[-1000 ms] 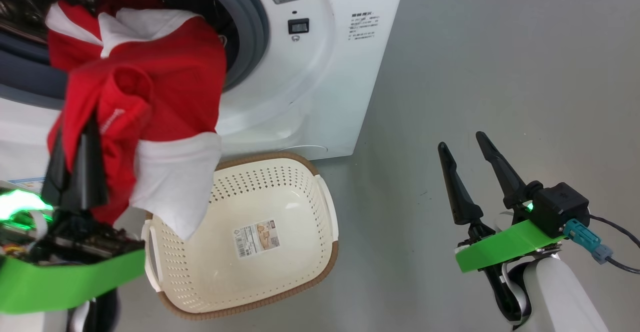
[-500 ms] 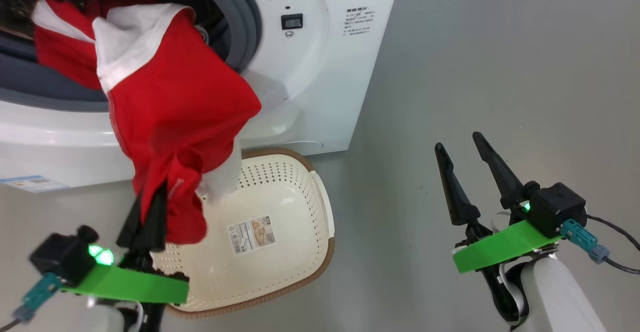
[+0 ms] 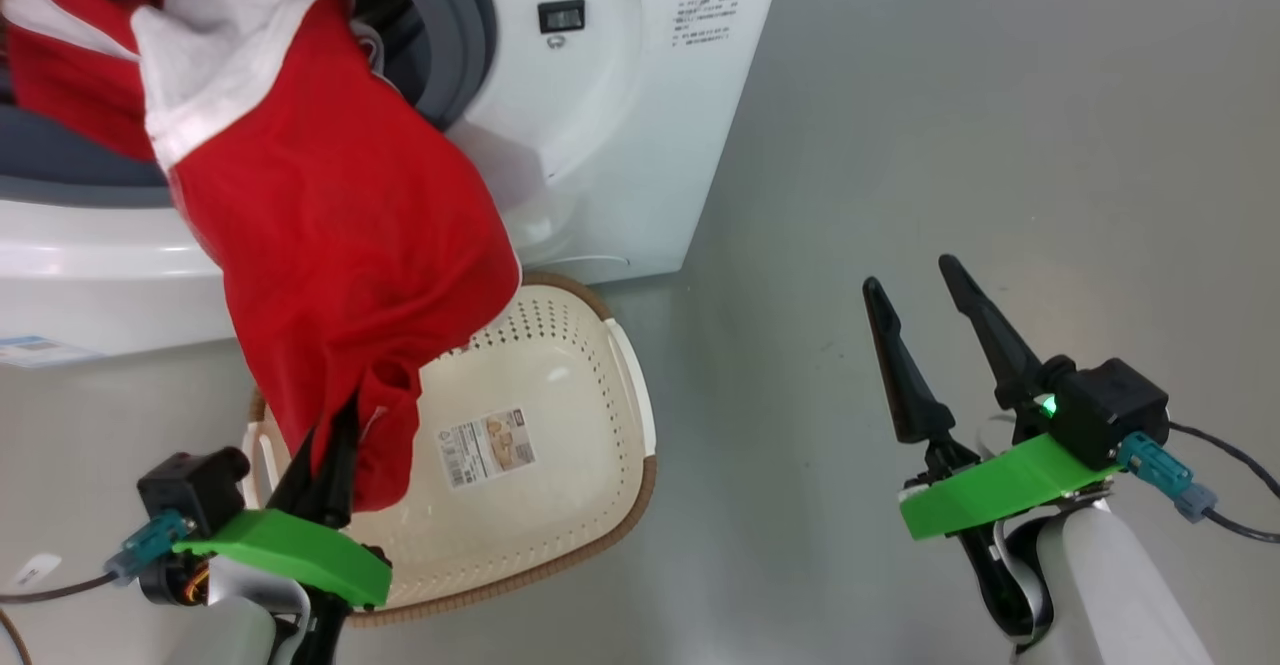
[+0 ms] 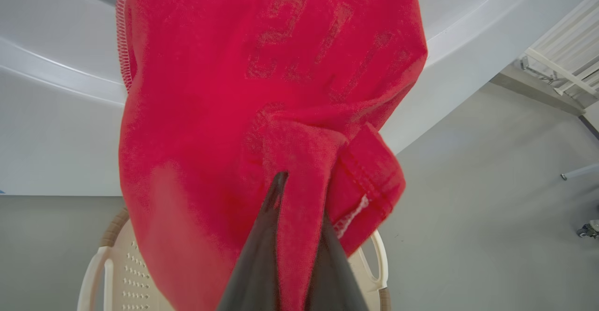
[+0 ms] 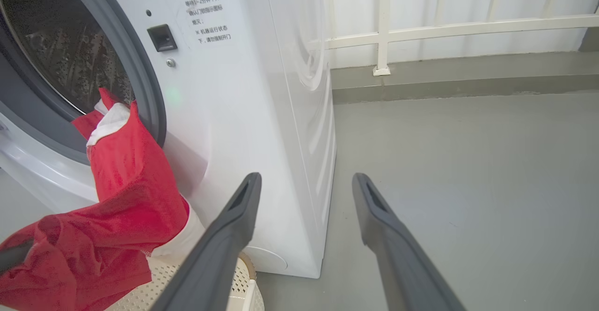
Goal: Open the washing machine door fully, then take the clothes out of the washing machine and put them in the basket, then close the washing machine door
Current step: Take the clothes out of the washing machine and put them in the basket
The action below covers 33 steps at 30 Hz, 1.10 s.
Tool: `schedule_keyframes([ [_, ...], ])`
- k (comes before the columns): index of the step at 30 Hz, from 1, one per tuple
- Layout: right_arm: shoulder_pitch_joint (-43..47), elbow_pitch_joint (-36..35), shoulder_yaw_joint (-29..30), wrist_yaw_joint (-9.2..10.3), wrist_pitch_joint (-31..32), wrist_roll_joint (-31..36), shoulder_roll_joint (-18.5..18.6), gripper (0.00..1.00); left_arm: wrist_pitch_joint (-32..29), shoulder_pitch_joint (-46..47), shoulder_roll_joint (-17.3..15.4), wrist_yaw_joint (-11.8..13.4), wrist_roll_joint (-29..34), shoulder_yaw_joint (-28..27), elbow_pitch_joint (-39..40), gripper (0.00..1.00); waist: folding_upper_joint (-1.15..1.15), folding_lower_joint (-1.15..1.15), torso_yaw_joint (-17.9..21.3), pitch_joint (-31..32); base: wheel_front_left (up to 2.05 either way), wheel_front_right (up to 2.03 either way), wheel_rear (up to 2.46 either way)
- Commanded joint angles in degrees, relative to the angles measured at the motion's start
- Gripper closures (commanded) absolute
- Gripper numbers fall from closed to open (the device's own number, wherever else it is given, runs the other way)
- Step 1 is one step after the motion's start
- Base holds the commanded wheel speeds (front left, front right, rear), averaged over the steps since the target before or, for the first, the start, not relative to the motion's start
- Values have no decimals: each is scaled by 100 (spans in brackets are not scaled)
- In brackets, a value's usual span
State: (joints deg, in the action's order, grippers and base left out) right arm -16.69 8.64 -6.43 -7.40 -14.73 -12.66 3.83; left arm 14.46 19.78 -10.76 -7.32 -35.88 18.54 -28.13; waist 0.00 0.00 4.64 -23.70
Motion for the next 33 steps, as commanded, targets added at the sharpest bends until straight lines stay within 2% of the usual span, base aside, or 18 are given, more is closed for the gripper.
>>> schedule_keyframes([
  [1, -98, -160, -134, -9, -27, 54, -48, 0, 52, 131, -151, -16, -31, -146, 12, 100, 0, 0, 39, -84, 0, 0, 0],
  [16, -378, -266, -150, -9, -27, 99, -90, 0, 53, 1123, -313, -16, -392, 733, -1685, 100, 0, 0, 210, -703, 0, 0, 0],
  [27, -564, -370, -224, -9, -27, -95, -94, 0, 53, 1801, -416, -16, -885, 1565, -2709, 100, 0, 0, 411, -1146, 0, 0, 0],
  [33, -618, -405, -230, -9, -27, -131, -94, 0, 53, 2002, -490, -16, -1204, 2004, -2994, 100, 0, 0, 478, -1279, 0, 0, 0],
])
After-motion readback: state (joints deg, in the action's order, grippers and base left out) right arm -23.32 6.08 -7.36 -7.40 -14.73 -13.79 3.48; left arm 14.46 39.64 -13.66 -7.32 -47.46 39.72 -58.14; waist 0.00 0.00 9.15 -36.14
